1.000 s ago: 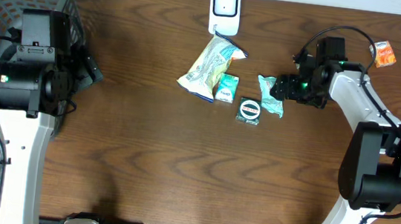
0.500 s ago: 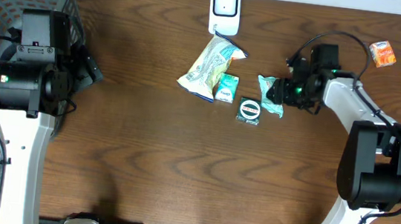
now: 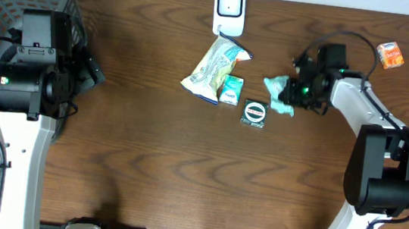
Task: Scan the item barcode
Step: 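Hold the light green wipes pack under the scanner with the right gripper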
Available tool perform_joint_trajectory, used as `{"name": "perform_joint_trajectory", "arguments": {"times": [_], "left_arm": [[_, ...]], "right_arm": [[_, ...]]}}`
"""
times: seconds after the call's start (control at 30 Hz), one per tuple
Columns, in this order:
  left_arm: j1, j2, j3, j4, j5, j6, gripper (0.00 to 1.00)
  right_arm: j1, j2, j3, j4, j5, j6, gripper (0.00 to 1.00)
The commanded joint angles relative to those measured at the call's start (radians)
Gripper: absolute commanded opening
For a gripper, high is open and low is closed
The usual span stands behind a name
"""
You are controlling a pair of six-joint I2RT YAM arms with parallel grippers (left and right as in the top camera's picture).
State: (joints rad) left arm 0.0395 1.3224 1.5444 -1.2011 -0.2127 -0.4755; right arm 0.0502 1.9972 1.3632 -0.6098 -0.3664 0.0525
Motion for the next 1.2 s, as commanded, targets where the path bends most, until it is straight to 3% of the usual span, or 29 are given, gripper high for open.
{"name": "perform_joint_trajectory", "arguments": {"times": [0.0, 0.27, 0.53, 0.9, 1.17], "left_arm": [[0.008, 0.004, -0.003, -0.003, -0.013, -0.016, 0.98], [0.008, 0.004, -0.003, -0.003, -0.013, -0.016, 0.98], [0.008, 0.004, -0.003, -0.003, -0.013, -0.016, 0.98], [0.008, 0.004, -0.003, -0.003, -0.013, -0.016, 0.98], [0.008, 0.004, -0.003, -0.003, -0.013, -0.016, 0.97]], "right_arm": [[0.027, -0.095, 0.142, 0.007, -0.001, 0.007, 0.01], [0.117, -0.094, 0.227, 0.235, 0.159, 0.127, 0.01], [0.243, 0.041, 0.278, 0.66, 0.253, 0.217, 0.01], [0.298, 0.428, 0.706, 0.673, 0.316, 0.189, 0.01], [0.335, 0.476, 0.746, 0.65, 0.418, 0.139, 0.01]]}}
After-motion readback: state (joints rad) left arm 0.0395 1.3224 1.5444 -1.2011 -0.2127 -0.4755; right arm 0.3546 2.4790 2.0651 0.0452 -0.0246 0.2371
